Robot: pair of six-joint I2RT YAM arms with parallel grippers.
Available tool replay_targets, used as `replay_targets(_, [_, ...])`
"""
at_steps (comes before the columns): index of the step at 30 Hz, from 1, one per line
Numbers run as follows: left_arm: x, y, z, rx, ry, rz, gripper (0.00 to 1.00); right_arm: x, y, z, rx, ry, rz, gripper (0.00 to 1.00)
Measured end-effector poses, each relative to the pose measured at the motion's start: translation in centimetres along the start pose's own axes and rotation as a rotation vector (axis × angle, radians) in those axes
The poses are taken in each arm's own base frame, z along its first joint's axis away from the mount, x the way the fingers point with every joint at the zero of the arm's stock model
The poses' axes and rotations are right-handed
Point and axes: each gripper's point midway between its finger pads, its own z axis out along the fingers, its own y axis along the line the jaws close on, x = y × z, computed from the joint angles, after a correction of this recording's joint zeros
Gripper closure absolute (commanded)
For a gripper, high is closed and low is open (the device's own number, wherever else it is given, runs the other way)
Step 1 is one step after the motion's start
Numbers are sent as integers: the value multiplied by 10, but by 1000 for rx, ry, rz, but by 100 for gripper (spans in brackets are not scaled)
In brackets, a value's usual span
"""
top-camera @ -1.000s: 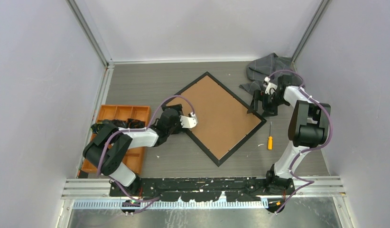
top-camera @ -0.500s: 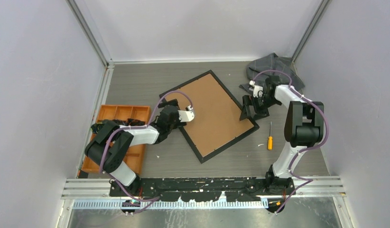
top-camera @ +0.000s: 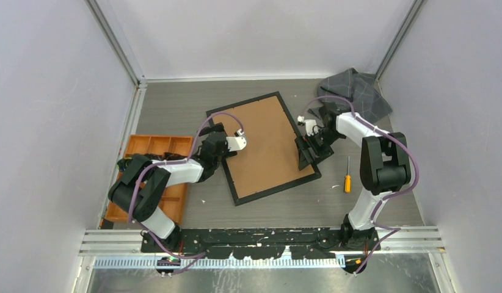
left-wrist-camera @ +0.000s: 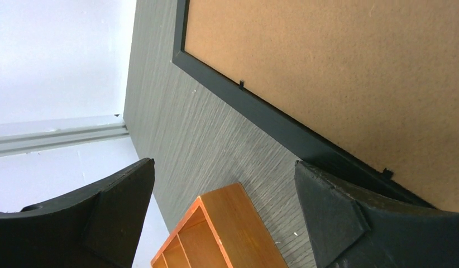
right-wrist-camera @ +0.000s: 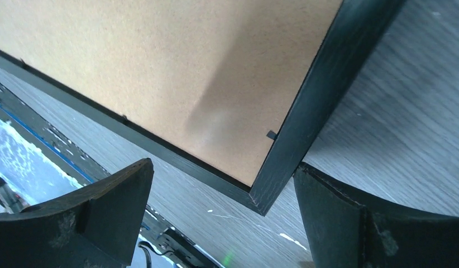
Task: Take the photo out of the frame
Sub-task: Adjust the photo frame at the center of the board.
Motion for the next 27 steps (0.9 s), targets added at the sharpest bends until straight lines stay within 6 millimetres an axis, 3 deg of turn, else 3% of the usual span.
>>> replay_targets(4, [-12,3,2,-4,-44,-38,0,7,14,6,-3,46,-62,0])
replay_targets(10, [-27,-10,3,49,-108,-65,0,9,49,15,-83,69,-158,0])
replay_targets(17, [-26,-8,4,56,-118,-106,0,3,53,-2,-63,10,-184,0])
replay_targets(20, [-24,-3,-1,69,-130,-134,0,-3,37,-24,21,-56,-167,0])
replay_targets(24, [-34,42,-32,27,-225,-226,0,-8,4,-74,206,-189,-133,0])
replay_targets(27, [-37,75,-66,18,-318,-297,0,-2,-21,-121,346,-298,-96,0])
